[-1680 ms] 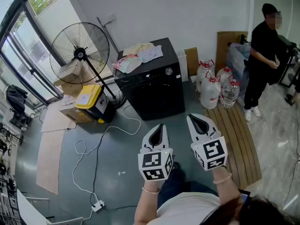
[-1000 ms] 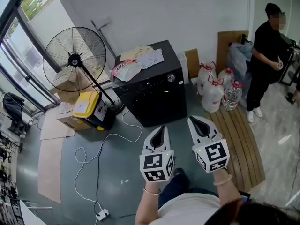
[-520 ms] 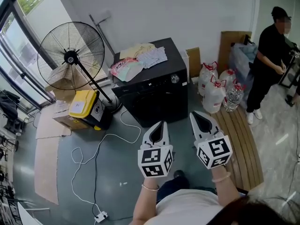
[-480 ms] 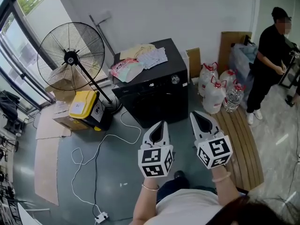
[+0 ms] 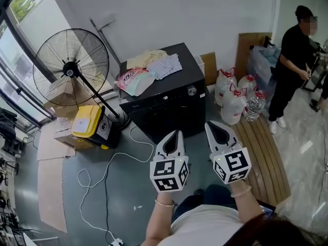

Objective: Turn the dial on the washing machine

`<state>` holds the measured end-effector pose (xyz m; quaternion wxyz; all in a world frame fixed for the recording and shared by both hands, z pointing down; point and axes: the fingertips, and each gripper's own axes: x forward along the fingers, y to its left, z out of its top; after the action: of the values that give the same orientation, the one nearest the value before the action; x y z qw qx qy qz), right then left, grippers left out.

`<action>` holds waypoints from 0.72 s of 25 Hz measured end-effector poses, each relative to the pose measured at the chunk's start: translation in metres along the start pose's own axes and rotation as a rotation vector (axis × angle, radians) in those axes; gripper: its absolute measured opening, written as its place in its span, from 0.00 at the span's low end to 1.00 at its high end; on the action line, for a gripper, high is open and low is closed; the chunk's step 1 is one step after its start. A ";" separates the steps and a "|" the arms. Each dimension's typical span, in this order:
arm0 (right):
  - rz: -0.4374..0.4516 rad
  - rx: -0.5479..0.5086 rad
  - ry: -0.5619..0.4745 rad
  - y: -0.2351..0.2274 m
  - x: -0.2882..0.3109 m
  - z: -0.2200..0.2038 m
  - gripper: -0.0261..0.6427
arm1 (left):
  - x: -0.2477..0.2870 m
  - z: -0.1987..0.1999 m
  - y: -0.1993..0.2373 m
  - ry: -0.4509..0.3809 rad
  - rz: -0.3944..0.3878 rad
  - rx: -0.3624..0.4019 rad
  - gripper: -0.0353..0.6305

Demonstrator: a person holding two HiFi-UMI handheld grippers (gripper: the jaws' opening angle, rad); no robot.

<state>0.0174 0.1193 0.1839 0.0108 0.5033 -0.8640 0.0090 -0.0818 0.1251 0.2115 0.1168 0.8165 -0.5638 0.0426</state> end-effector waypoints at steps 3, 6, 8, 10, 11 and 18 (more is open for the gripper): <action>-0.014 -0.022 0.011 -0.006 0.011 -0.006 0.07 | 0.012 -0.002 0.006 0.007 -0.004 0.002 0.08; -0.021 -0.032 0.019 -0.014 0.025 -0.010 0.07 | 0.028 -0.003 0.012 0.016 -0.001 0.003 0.08; -0.021 -0.034 0.027 -0.019 0.035 -0.012 0.07 | 0.039 -0.003 0.016 0.022 0.001 0.004 0.08; -0.020 -0.036 0.034 -0.025 0.046 -0.016 0.07 | 0.050 -0.004 0.020 0.029 0.004 0.003 0.08; -0.018 -0.037 0.037 -0.028 0.052 -0.017 0.07 | 0.056 -0.004 0.022 0.034 0.006 0.002 0.08; 0.005 -0.061 0.069 -0.054 0.102 -0.029 0.07 | 0.109 -0.009 0.042 0.061 0.027 0.001 0.08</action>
<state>0.0146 0.0042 0.2158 0.0557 0.4999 -0.8643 -0.0001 -0.0812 0.0140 0.2482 0.1327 0.8073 -0.5709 0.0693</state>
